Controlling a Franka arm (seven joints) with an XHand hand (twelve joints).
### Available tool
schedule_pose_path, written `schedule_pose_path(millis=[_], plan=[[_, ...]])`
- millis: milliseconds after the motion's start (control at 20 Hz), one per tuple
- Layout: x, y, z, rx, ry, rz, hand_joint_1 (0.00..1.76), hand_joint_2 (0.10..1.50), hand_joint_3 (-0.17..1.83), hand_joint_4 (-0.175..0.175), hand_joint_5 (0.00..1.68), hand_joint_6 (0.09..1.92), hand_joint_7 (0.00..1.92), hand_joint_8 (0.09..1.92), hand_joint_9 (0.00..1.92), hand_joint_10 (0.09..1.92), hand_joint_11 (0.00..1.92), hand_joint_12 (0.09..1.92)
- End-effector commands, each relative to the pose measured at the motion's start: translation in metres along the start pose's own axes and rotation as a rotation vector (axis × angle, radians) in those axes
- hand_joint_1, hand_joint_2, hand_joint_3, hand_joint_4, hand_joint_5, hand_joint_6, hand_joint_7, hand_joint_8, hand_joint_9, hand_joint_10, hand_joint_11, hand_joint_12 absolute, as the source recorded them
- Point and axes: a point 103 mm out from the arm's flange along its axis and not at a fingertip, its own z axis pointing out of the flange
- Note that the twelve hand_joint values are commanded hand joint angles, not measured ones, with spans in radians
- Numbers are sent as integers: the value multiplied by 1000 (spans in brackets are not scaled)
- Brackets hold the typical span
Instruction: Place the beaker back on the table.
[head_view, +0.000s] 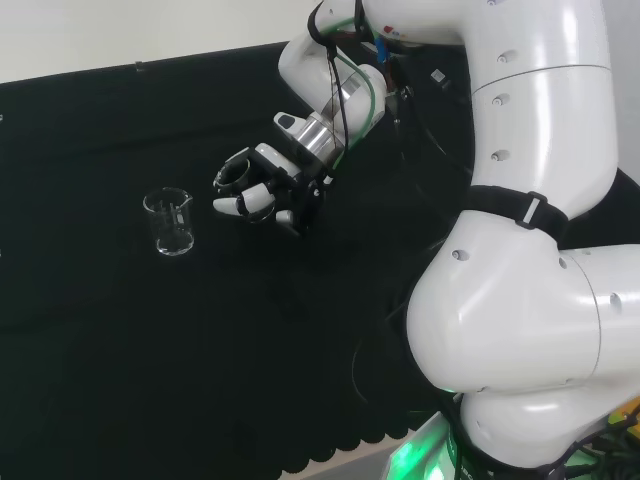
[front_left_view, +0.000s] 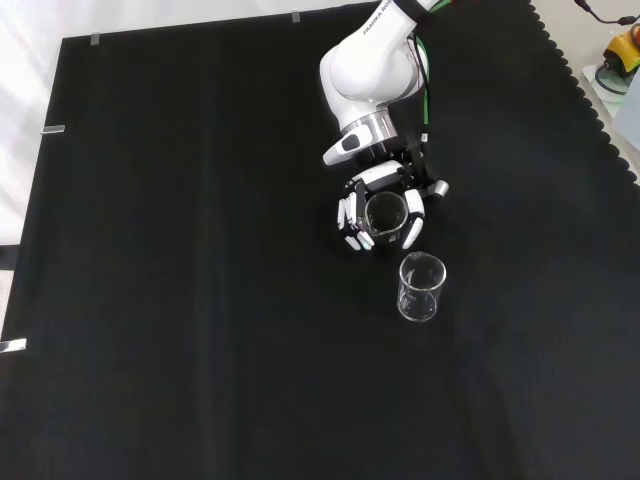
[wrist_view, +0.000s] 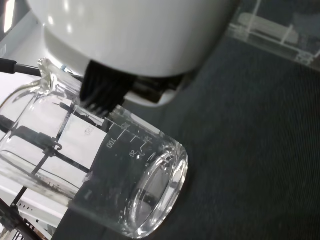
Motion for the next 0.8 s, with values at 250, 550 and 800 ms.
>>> schedule_pose_path(millis=[250, 550, 800], plan=[[1, 1, 3, 19, 5, -2, 1428, 550, 844, -175, 1195, 937, 1341, 745, 1221, 721, 945, 861], [3, 1, 3, 23, 12, -5, 1300, 544, 894, 20, 1180, 927, 1326, 718, 1202, 706, 1009, 875], [6, 3, 2, 7, 61, 0, 1299, 525, 909, 25, 1201, 894, 1357, 670, 1230, 670, 1038, 861]])
